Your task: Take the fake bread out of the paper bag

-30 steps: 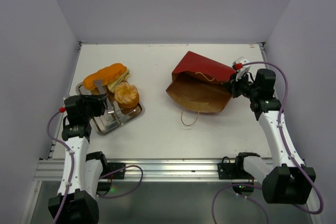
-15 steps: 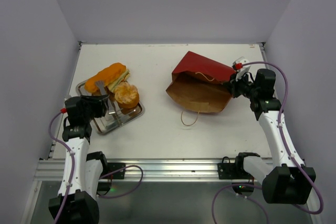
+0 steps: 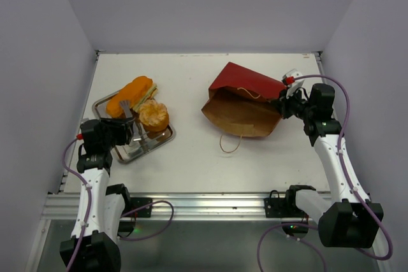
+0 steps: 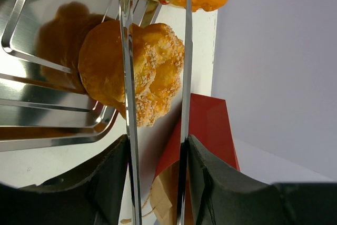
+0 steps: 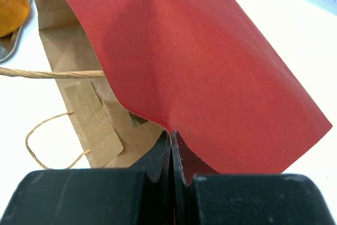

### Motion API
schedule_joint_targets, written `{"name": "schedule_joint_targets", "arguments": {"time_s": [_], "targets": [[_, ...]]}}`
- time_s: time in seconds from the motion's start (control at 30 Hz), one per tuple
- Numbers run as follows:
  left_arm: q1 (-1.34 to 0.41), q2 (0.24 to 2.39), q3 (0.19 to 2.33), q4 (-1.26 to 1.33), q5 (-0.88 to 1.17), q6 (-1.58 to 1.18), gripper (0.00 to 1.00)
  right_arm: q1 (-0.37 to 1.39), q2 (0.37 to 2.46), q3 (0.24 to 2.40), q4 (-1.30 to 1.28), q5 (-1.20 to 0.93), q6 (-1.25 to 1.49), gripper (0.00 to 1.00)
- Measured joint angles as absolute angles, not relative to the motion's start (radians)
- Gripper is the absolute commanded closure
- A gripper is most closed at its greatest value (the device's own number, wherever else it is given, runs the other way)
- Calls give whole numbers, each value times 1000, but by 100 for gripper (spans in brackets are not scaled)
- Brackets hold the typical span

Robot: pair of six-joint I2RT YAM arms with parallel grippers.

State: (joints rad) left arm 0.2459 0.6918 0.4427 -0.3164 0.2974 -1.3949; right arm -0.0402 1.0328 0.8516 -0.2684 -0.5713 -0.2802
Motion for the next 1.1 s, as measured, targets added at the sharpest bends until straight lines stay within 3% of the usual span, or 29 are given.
{"name": "schedule_joint_targets", "arguments": {"time_s": [1.1], "targets": [[247, 674, 421, -324, 380, -1404, 45, -40, 1025, 852, -268, -572, -280, 100]]}}
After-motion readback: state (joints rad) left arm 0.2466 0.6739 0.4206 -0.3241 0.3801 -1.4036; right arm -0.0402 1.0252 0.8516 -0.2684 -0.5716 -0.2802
